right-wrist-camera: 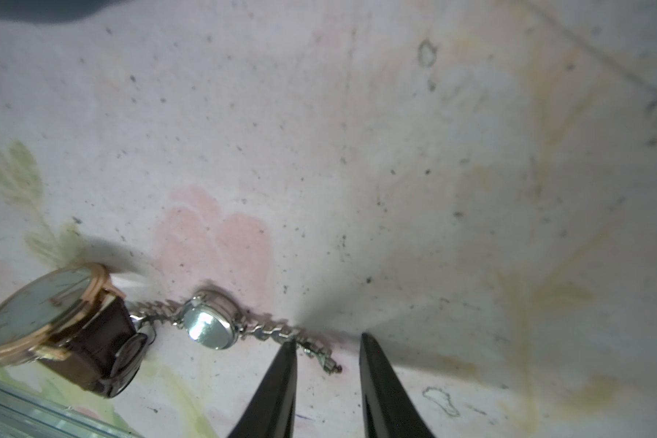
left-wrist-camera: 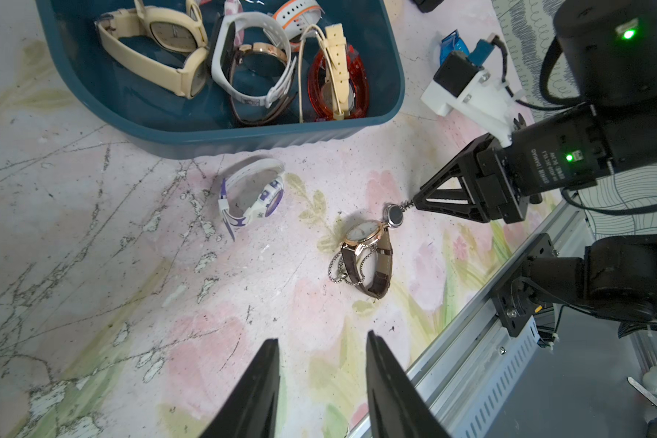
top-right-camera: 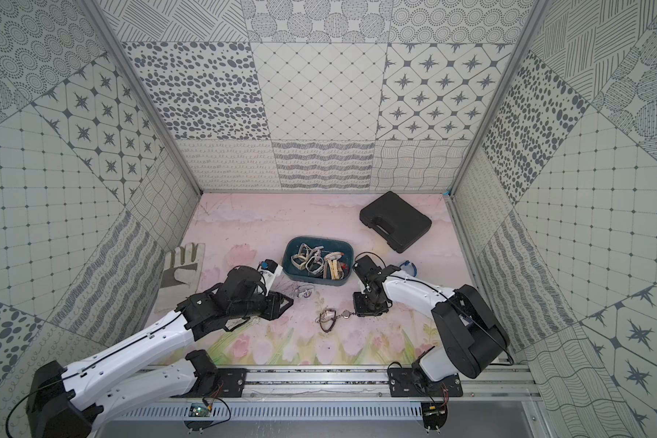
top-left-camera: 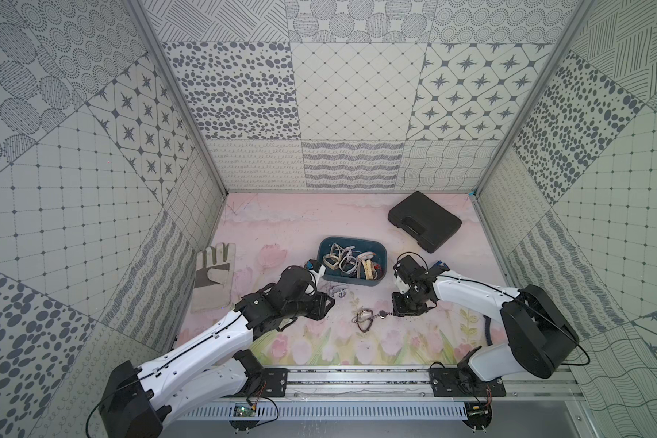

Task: Put the watch into the storage box
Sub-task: Pick up the watch at the center of the board.

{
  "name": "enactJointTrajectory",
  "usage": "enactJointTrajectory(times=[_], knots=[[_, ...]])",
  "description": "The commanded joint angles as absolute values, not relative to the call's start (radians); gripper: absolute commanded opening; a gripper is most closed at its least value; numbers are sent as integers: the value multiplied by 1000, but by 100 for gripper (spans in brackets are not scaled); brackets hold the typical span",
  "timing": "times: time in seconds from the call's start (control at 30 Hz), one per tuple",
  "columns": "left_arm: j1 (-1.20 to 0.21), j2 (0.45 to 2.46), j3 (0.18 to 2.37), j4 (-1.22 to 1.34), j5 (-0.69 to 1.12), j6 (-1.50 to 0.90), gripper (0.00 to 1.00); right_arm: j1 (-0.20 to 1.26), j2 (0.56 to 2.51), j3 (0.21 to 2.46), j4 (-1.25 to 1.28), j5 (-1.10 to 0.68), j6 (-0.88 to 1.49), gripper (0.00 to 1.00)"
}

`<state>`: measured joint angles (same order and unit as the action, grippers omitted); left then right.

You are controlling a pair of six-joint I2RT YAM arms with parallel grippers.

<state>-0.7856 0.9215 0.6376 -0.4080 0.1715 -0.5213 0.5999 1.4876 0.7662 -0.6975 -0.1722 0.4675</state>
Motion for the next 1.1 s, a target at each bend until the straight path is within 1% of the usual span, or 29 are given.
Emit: enactJointTrajectory(times=[0.0,0.1,0.17,0.23,0.3,0.57,0.77,0.93,1.07], knots=[[-788,919,637,-375,167,-515,42,603,1513,751,-668,-202,453,31],[-787,922,639,-375,167,-514,42,604,1514,747,-664,-213,448,29],[-787,922,640,-375,167,-513,42,603,1519,747,-656,-223,446,25],[-786,923,641,-378,166,-513,42,603,1530,744,-650,-228,443,24],[-787,921,642,-378,165,-514,42,603,1541,745,-652,-216,440,17],[-787,915,642,-385,162,-515,42,600,1501,761,-663,-189,446,0],[-787,911,640,-388,157,-518,42,598,1352,806,-768,-109,452,0],[-786,910,642,-388,155,-517,42,597,1204,897,-941,17,449,0],[-787,913,645,-388,156,-515,42,597,1137,979,-1033,107,449,0]])
